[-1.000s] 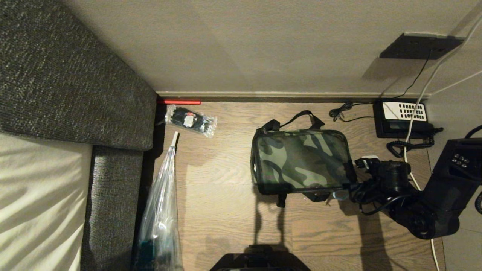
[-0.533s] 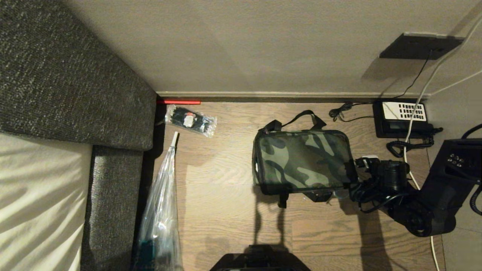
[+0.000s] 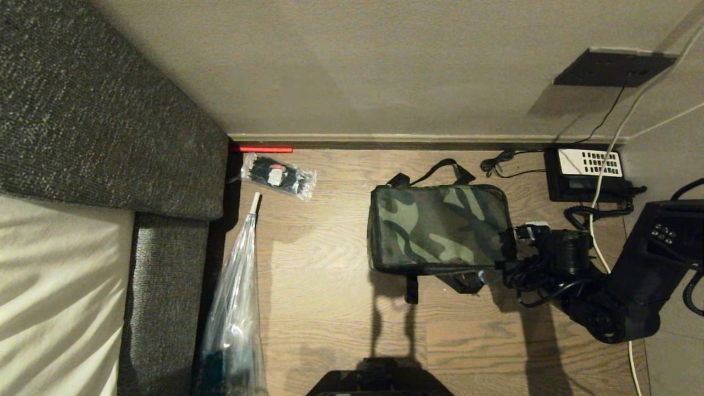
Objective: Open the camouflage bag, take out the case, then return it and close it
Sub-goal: Open the top of the storage box
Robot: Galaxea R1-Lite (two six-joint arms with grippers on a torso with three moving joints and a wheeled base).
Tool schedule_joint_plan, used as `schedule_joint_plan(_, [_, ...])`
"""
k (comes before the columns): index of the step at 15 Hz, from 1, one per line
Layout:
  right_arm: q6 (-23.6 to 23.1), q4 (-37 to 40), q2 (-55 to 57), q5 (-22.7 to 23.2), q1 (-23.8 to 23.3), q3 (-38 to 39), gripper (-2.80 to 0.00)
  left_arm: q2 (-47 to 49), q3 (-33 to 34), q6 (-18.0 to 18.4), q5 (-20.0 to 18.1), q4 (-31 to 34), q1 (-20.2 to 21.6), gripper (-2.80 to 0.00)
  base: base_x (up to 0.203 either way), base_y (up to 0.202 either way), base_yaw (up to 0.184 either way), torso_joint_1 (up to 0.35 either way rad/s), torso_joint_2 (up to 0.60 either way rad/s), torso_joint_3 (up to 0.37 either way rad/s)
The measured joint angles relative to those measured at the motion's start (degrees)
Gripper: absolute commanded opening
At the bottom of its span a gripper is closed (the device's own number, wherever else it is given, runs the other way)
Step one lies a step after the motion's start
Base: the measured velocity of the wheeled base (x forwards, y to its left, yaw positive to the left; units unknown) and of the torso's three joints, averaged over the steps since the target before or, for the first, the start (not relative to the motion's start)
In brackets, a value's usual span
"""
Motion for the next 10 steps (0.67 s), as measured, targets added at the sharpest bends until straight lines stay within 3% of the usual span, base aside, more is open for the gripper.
schedule_joint_plan(2, [0.21, -0.06, -0.04, 0.08, 1.18, -0.13, -2.80, 0.00, 0.00, 0.02, 0.00, 0.00, 0.00, -2.80, 0.000, 0.000, 0.000, 0.000, 0.00, 0.000])
schedule_joint_plan(3, [0.21, -0.09, -0.04, 0.11, 1.42, -0.07, -2.45, 0.00, 0.00, 0.02, 0.00, 0.00, 0.00, -2.80, 0.000, 0.000, 0.000, 0.000, 0.00, 0.000])
schedule_joint_plan(4, [0.21, -0.09, -0.04, 0.13, 1.53, 0.04, 0.00, 0.00, 0.00, 0.00, 0.00, 0.00, 0.00, -2.80, 0.000, 0.000, 0.000, 0.000, 0.00, 0.000])
schedule_joint_plan(10, [-0.41, 0.52, -0.04, 0.93, 1.16, 0.72, 0.00, 0.00, 0.00, 0.01, 0.00, 0.00, 0.00, -2.80, 0.000, 0.000, 0.000, 0.000, 0.00, 0.000])
